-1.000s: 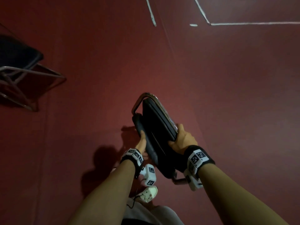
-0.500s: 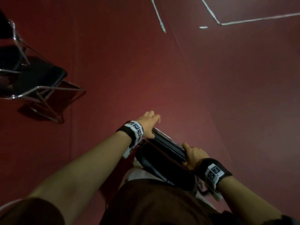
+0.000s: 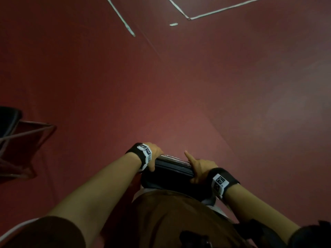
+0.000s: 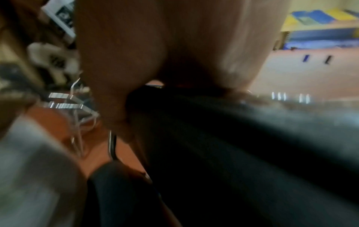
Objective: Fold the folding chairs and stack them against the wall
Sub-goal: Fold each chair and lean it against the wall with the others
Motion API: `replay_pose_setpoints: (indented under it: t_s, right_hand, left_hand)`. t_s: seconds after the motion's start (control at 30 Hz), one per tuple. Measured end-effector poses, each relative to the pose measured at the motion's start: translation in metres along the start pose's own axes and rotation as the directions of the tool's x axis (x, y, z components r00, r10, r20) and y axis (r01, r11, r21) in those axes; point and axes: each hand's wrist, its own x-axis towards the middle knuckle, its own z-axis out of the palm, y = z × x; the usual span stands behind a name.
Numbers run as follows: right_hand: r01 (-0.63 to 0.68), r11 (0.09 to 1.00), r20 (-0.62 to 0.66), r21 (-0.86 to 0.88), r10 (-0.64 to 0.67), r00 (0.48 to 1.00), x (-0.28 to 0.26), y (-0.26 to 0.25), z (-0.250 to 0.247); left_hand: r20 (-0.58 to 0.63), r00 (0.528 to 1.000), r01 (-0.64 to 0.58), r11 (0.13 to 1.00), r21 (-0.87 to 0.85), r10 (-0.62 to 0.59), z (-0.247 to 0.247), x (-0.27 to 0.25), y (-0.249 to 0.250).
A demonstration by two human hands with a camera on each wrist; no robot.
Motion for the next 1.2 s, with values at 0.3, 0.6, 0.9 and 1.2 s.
replay_pose_setpoints:
  t_s: [0.3, 0.6, 0.9, 1.2]
  right_hand:
    - [0.37, 0.874, 0.233, -0.316, -0.306, 0.923, -0.034, -0.044, 0.053]
    - [0.643, 0.567, 0.368, -0.515, -0.53, 0.763, -0.037, -0.129, 0.04]
    - [0.754, 0.228, 0.604, -0.616, -0.478, 0.638, -0.076, -0.281, 0.117]
    - [0.779, -0.002, 0.692, -0.627, -0.46, 0.556, -0.123, -0.473, 0.156]
  left_hand:
    - [0.016, 0.947, 0.313, 0.915, -0.256, -0.32, 0.14, -0.072, 0.082]
    - [0.098, 0.805, 0.537, 0.649, -0.539, -0.585, 0.217, -0.168, 0.11]
    - [0.145, 0.749, 0.528, 0.45, -0.72, -0.646, 0.356, -0.277, 0.151]
    - [0.181, 0.712, 0.473, 0.273, -0.838, -0.679, 0.478, -0.393, 0.115]
